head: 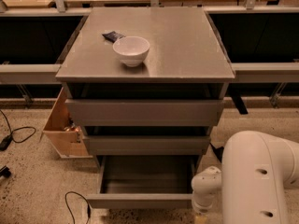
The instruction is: Open bottom drawer
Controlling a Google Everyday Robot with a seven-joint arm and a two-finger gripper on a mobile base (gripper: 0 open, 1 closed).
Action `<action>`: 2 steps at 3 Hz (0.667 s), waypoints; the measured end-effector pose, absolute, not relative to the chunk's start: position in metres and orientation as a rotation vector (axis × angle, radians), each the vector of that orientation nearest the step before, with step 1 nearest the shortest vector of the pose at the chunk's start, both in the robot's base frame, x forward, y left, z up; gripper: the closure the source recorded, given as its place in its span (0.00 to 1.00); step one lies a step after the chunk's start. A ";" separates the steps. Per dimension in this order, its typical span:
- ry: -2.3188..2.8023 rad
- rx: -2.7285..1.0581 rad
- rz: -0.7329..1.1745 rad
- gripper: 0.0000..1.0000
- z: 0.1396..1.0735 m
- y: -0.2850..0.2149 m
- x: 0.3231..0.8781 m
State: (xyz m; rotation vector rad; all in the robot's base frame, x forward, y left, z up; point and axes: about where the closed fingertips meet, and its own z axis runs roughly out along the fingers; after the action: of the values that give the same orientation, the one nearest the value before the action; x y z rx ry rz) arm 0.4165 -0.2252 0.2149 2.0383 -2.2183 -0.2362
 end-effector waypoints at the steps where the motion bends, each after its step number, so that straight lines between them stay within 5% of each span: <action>1: -2.136 1.966 -0.345 0.71 0.227 -0.229 0.363; 2: -2.120 1.951 -0.362 0.73 0.228 -0.230 0.354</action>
Offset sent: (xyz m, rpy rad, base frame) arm -0.0506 -0.0038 0.0115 -0.0073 0.1197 0.0044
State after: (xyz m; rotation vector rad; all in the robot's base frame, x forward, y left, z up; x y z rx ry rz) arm 0.3541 -0.2302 0.2285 1.9508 -2.1205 -0.3617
